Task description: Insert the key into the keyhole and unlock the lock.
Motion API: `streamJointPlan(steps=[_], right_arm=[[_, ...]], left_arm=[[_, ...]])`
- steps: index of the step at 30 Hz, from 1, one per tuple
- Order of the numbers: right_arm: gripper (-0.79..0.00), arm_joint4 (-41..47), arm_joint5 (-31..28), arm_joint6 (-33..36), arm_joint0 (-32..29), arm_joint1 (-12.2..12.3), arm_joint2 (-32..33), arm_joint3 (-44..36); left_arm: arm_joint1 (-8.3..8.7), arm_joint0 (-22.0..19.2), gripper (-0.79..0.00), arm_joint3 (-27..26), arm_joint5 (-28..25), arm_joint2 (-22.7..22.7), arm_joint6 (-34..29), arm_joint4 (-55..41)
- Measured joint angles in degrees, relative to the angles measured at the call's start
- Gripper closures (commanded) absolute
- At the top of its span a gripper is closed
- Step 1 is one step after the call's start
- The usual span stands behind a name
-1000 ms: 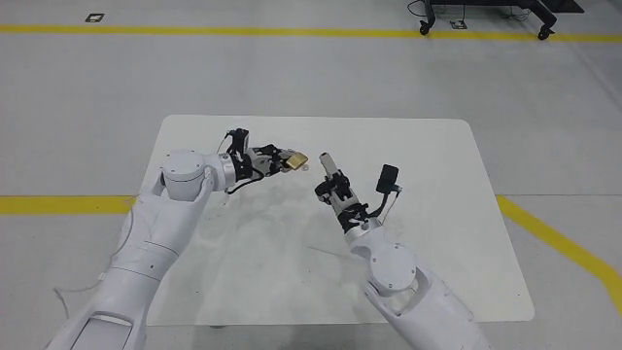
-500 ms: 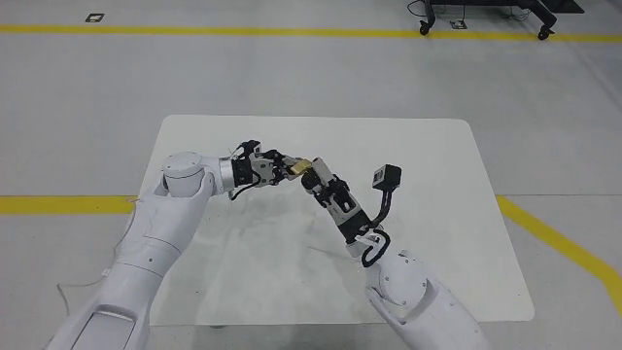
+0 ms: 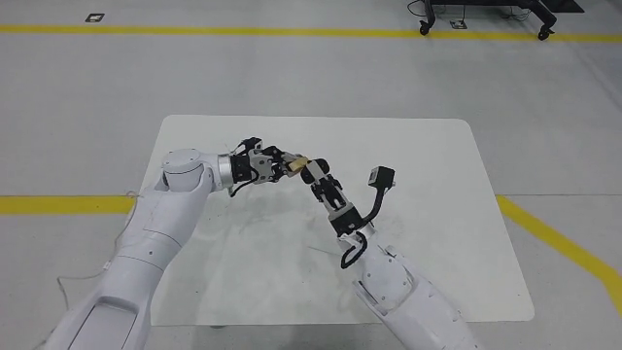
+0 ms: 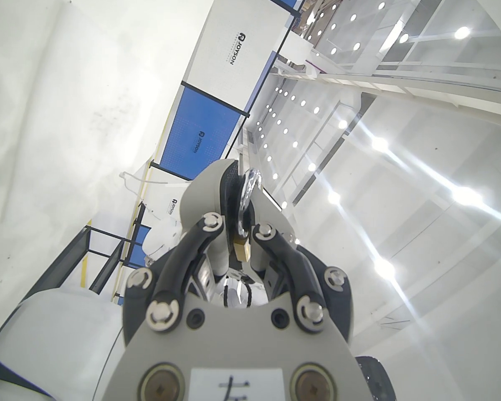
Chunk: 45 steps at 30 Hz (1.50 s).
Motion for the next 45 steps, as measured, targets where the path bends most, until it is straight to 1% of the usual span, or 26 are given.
streamJointPlan(steps=[9, 16, 20, 22, 23, 25, 27, 28, 29, 31, 33, 36, 40, 45], right_arm=[[0.000, -0.87, 2.16, -2.40, 1.77, -1.24, -0.47, 2.99], [0.000, -0.77, 2.45, -3.43, 2.20, -2.01, -0.48, 3.83], [0.000, -0.89, 1.63, -3.84, 2.00, -2.29, -0.05, 3.91], [0.000, -0.64, 0.07, -3.36, 1.23, -2.29, 0.30, 3.23], [-0.018, 0.06, -0.82, -2.68, 0.69, -2.26, 0.45, 2.74], [-0.074, 3.46, -2.89, 0.44, -0.86, -2.06, 0.99, 1.33], [-0.163, 8.14, -3.57, 5.04, -2.34, -1.70, 1.94, -0.03], [-0.206, 10.63, -3.27, 7.50, -2.91, -1.53, 2.35, -0.64], [-0.268, 13.58, -2.59, 10.31, -3.42, -1.35, 2.76, -1.25], [-0.320, 21.36, 1.06, 18.27, -4.06, -0.83, 3.89, -2.20], [-0.314, 27.64, 5.69, 25.04, -4.19, -0.31, 5.77, -2.49], [-0.305, 33.07, 9.51, 30.00, -3.99, -0.01, 7.68, -2.19], [-0.283, 37.20, 12.33, 33.03, -2.97, 0.02, 8.53, -1.15], [-0.274, 39.60, 14.27, 33.30, -1.31, -0.28, 8.42, 0.50]], left_arm=[[-0.06, -0.56, 0.000, 0.75, -0.13, 0.51, -0.54, -0.34], [-0.09, -0.71, 0.000, 1.10, -0.59, 0.68, -0.59, -0.72], [-0.05, -0.66, 0.000, 1.02, -1.04, 0.69, -0.57, -0.79], [0.00, -0.65, 0.000, 0.76, -1.90, 0.65, -0.16, -0.38], [0.06, -0.68, 0.000, 0.54, -2.57, 0.64, 0.31, 0.27], [0.21, -0.53, 0.000, -0.14, -4.29, 0.35, 1.19, 1.26], [0.28, -0.02, 0.000, -0.66, -5.16, -0.14, 0.80, 0.35], [0.31, 0.19, 0.000, -0.81, -5.30, -0.32, 0.42, -0.20], [0.33, 0.35, 0.000, -0.92, -5.39, -0.47, 0.11, -0.60], [0.42, 0.54, 0.000, -1.26, -5.75, -0.64, -0.06, -0.59], [0.49, 0.77, 0.000, -1.84, -6.40, -0.68, -0.27, -0.36], [0.57, 1.07, 0.000, -2.60, -7.33, -0.62, -0.79, 0.02], [0.65, 1.19, 0.000, -2.75, -6.89, -0.55, -1.21, 0.03], [0.68, 1.21, 0.000, -3.00, -6.59, -0.30, -1.44, 0.19]])
